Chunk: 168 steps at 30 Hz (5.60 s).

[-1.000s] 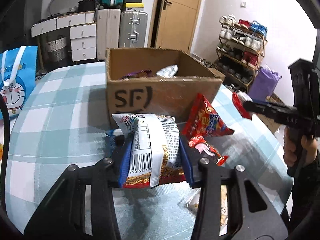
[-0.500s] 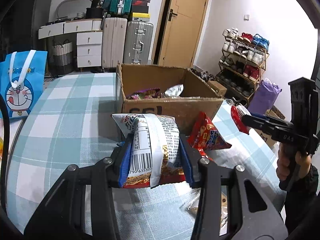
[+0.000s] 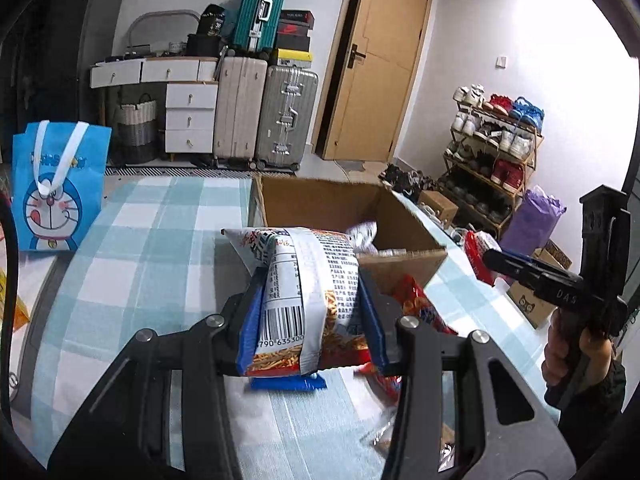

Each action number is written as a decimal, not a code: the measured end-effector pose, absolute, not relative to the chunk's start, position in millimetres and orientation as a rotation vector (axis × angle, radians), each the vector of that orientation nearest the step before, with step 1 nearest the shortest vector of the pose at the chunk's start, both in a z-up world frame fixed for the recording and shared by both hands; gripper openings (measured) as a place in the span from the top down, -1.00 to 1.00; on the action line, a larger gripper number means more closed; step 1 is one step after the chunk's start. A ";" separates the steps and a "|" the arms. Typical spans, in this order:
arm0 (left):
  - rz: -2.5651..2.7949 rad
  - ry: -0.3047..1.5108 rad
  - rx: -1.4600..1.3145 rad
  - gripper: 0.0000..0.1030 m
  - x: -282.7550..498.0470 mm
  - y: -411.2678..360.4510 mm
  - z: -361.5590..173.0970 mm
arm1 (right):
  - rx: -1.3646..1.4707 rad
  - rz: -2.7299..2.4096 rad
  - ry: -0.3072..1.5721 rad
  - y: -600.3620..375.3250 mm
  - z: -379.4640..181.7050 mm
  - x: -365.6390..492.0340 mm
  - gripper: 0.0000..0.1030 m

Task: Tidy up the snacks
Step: 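Carry both held packets over the cardboard box, then open both grippers to drop the packets into the box, then grasp the blue Oreo pack with the left gripper, then grasp the red wafer bag with the right gripper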

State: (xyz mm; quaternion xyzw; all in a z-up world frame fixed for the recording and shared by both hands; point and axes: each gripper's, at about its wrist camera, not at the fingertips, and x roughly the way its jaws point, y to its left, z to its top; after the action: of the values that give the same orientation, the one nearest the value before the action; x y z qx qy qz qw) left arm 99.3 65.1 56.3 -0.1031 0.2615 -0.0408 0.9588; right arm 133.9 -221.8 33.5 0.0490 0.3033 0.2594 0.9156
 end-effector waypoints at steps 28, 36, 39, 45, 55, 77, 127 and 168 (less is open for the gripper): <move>-0.052 0.536 -0.117 0.21 220.5 35.7 76.4 | 0.096 0.569 0.613 -155.8 51.9 201.8 0.07; -0.046 0.555 -0.090 0.21 257.2 25.4 64.2 | 0.105 0.566 0.645 -148.8 39.0 220.1 0.06; -0.042 0.562 -0.086 0.21 268.1 24.3 60.6 | 0.109 0.567 0.650 -147.4 35.5 223.8 0.06; -0.028 0.580 -0.078 0.21 285.6 16.8 54.5 | 0.108 0.556 0.663 -146.3 29.2 236.2 0.06; -0.006 0.633 -0.031 0.20 309.3 16.3 31.0 | 0.060 0.546 0.677 -126.6 21.6 248.9 0.05; 0.001 0.546 -0.081 -0.99 204.5 37.0 49.7 | 0.087 0.467 0.642 -190.6 32.3 190.2 -0.99; 0.064 0.808 -0.125 -0.99 167.7 52.6 -54.7 | 0.076 0.475 0.911 -198.3 -50.4 154.5 -0.99; -0.034 0.825 -0.273 0.22 172.5 65.3 -73.0 | 0.246 0.521 0.965 -195.1 -68.3 183.4 -0.90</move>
State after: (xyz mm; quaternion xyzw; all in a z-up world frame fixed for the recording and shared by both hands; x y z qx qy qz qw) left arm 172.5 65.3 -73.0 -0.1321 0.3996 -0.0166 0.9070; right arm 183.4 -195.1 -68.3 0.1165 0.4575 0.2471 0.8462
